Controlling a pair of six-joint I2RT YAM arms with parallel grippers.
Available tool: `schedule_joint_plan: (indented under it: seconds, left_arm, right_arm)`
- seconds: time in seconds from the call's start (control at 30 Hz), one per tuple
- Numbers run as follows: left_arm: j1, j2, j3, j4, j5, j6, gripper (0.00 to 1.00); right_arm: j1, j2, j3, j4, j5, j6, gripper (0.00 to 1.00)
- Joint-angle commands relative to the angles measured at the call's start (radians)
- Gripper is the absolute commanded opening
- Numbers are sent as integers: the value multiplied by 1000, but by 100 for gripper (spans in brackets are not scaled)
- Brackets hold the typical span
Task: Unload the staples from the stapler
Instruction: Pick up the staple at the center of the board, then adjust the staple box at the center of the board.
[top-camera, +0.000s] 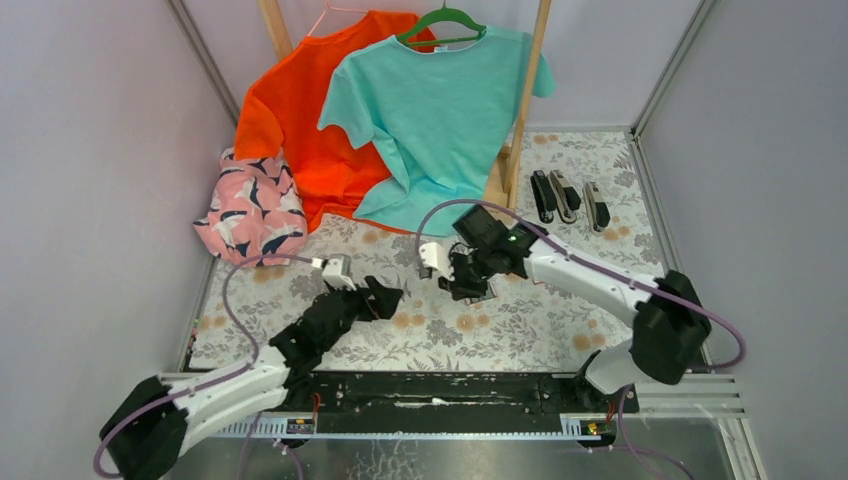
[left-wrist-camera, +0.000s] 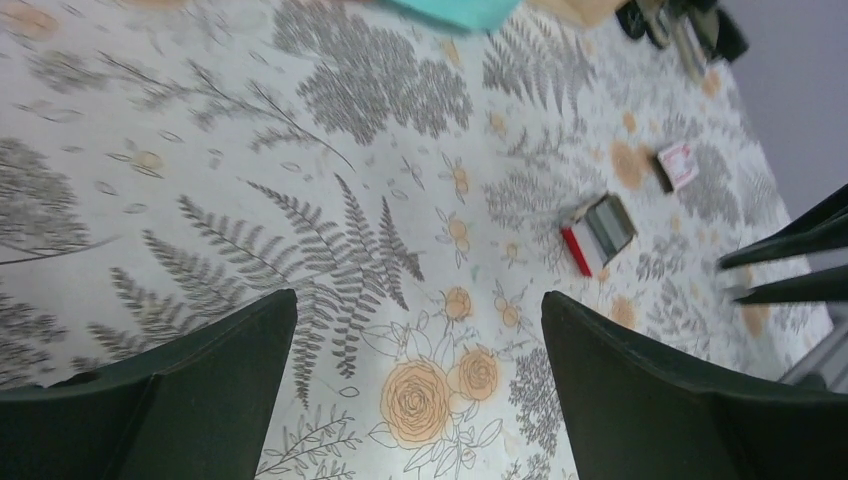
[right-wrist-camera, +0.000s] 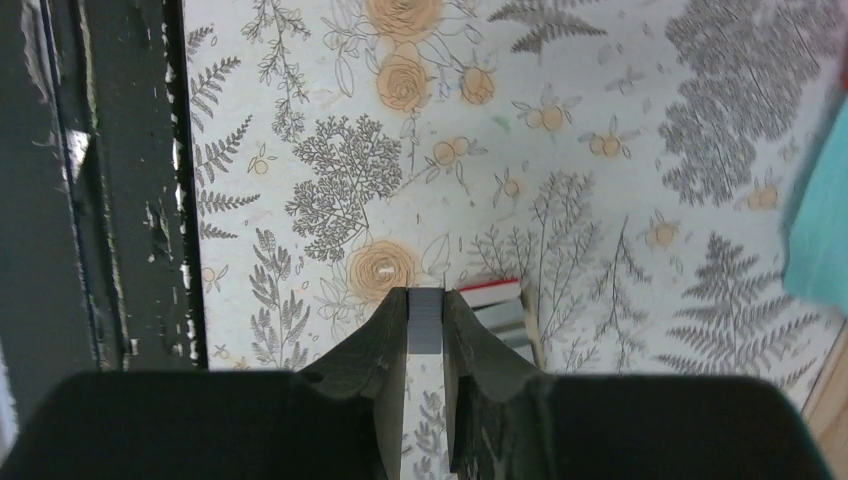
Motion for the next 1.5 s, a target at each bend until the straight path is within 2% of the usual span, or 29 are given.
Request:
schedule_joint_plan:
  seconds: [0.0,0.13,0.37,0.57,0.73,1.0,1.37,1.47]
  left_arm:
    - [6,216,40,328,163,8,98]
    - [4,396,94,454,243,20,97]
    - [-1,564,167,472,243,76,96]
    - [-1,704,240,478,244,111,94]
    - [-2,831,323,482,305,115,86]
    - [-20,954,430,429,341,93,64]
    - [-33,1106,634,215,257,137,17]
    - [-46,1126,665,185,291,156,13]
  right_arm:
    - [-103,-118,-56,98,-148,238,12]
    - [-194,-217,-146,189,-199,320,12]
    - [-295,-344,-256,308,-276,490,13]
    - [-314,-356,-283,339,-292,561,14]
    - [-331,-349,-285,336,-280,582,13]
    - [-362,-338,-300,357,-298,589,14]
    - [-379,-332,-308,362,-316,588,14]
    - [-381,-333,-309,363,-315,591,14]
